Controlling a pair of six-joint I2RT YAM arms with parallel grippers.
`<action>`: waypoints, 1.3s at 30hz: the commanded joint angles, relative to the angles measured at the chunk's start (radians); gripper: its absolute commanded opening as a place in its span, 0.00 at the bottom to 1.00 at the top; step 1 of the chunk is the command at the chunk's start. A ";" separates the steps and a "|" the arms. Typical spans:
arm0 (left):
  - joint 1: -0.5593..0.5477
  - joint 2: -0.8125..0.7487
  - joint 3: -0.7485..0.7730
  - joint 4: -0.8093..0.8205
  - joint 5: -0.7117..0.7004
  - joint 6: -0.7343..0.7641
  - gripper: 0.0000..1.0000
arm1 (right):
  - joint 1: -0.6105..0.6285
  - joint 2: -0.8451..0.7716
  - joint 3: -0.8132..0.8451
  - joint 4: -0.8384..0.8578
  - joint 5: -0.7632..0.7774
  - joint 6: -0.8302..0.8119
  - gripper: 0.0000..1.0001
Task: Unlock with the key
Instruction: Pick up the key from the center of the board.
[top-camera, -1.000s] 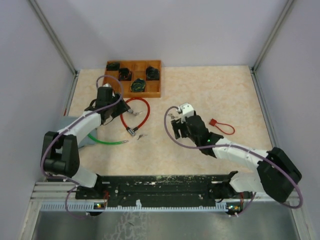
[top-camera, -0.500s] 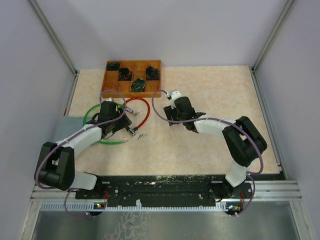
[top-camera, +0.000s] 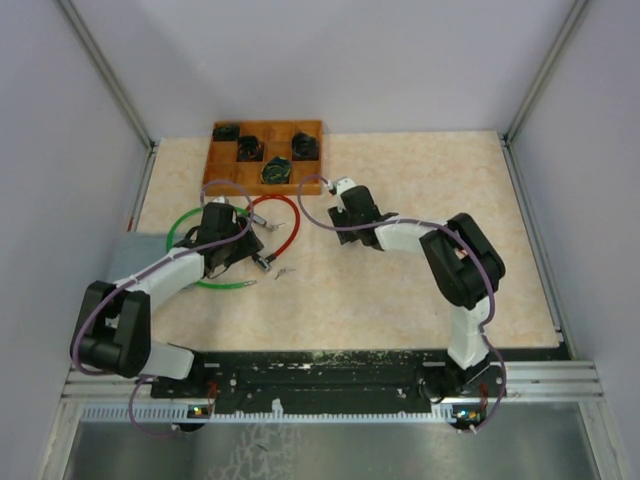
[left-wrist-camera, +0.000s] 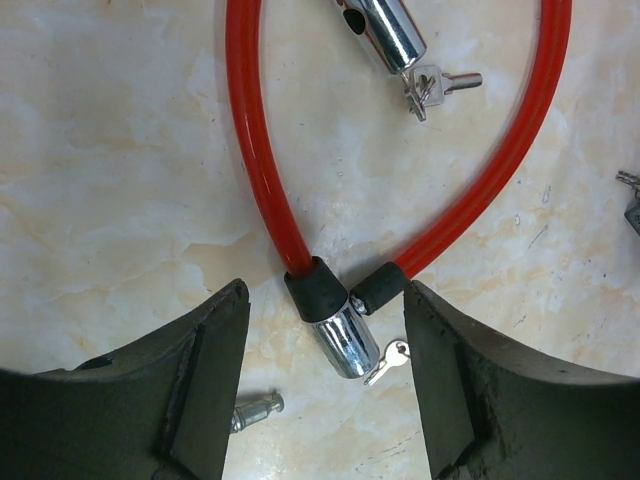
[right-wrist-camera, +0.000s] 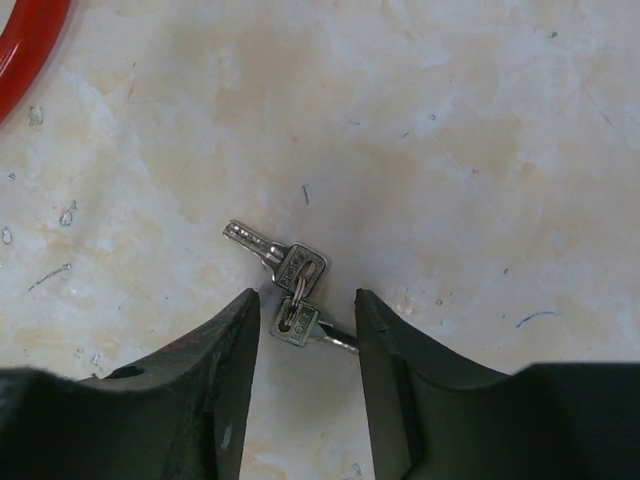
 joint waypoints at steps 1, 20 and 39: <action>-0.001 0.003 0.015 0.031 0.030 0.017 0.68 | -0.008 0.025 0.064 -0.002 -0.017 -0.013 0.40; -0.055 -0.043 -0.047 0.190 0.267 -0.043 0.68 | -0.004 -0.222 -0.207 0.144 -0.198 0.190 0.00; -0.213 -0.144 -0.198 0.565 0.373 -0.220 0.65 | 0.137 -0.535 -0.531 0.552 -0.276 0.539 0.00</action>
